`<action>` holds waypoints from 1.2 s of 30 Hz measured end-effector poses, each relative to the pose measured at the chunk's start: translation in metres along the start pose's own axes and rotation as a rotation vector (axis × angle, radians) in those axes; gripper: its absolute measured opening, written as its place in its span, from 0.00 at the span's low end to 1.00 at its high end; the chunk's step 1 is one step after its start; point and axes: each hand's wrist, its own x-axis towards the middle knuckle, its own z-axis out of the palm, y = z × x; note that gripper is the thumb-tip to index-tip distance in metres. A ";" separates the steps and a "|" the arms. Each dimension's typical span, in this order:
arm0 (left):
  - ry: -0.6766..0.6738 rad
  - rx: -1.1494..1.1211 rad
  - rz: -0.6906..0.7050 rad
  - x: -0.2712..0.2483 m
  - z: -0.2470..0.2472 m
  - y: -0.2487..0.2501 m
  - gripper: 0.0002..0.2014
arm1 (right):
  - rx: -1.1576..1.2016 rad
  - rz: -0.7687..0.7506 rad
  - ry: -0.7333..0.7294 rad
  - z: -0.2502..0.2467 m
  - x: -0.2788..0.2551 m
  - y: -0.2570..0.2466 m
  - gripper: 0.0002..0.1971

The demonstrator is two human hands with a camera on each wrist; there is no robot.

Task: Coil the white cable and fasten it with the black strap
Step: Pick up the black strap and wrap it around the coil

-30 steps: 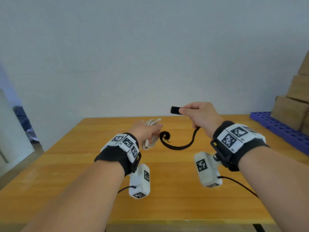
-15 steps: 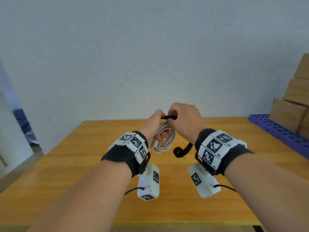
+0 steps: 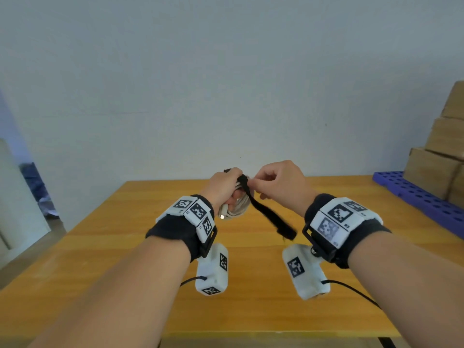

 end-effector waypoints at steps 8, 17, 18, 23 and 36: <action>-0.104 0.104 0.118 -0.009 -0.002 0.004 0.15 | 0.109 0.110 -0.173 -0.003 0.005 0.001 0.26; -0.122 0.078 0.140 -0.014 0.004 0.000 0.11 | 0.068 0.205 -0.360 -0.003 0.003 0.000 0.17; -0.118 0.084 0.154 -0.014 0.004 0.001 0.11 | 0.053 0.201 -0.356 -0.001 0.002 0.001 0.15; -0.131 0.044 0.170 -0.015 0.007 0.002 0.09 | -0.068 0.107 -0.263 0.003 -0.001 0.004 0.10; -0.119 -0.074 0.163 -0.016 0.010 -0.001 0.10 | -0.229 0.029 -0.147 0.010 -0.004 0.003 0.08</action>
